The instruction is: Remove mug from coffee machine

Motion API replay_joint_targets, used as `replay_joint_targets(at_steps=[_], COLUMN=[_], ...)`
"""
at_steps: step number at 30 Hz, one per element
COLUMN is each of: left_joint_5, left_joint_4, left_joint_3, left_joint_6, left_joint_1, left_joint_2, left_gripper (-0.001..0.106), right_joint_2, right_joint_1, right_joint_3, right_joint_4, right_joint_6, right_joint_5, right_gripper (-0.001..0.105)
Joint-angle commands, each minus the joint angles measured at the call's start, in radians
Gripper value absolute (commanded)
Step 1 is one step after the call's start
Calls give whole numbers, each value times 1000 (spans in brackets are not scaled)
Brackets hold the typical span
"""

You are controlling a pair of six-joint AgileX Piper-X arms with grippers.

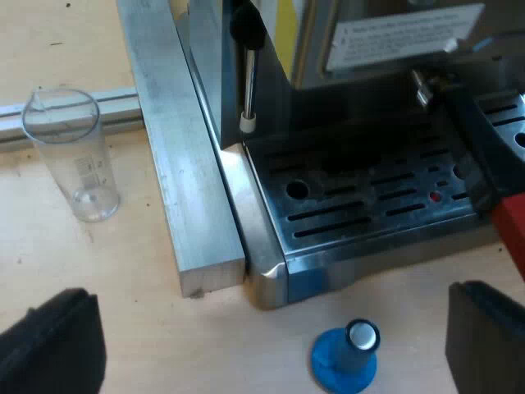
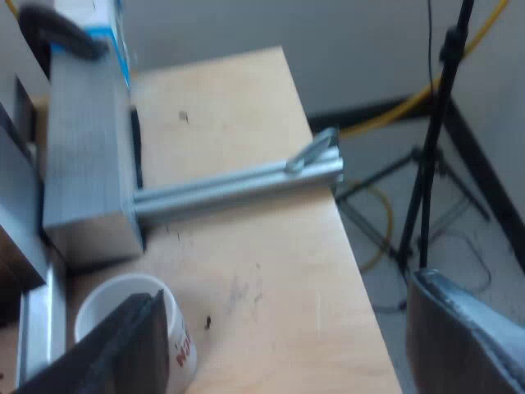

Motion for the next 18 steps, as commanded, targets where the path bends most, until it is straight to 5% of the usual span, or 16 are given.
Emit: replay_joint_targets(at_steps=[1,10,18], left_joint_5=[-6,-4,5], left_joint_4=[10,18,151], left_joint_3=[-4,32,57], left_joint_6=[0,1,7], left_joint_1=[2,2,2], left_joint_2=[-85,-317,-536], left_gripper=[86,86,86], right_joint_2=[-77,-267,-474], right_joint_1=[-4,-4,-4], right_joint_3=[-2,-2,7], right_joint_4=[-5,60,145], right_joint_6=[-12,-12,-16], right_joint_5=[1,1,1], right_gripper=[63,63,63])
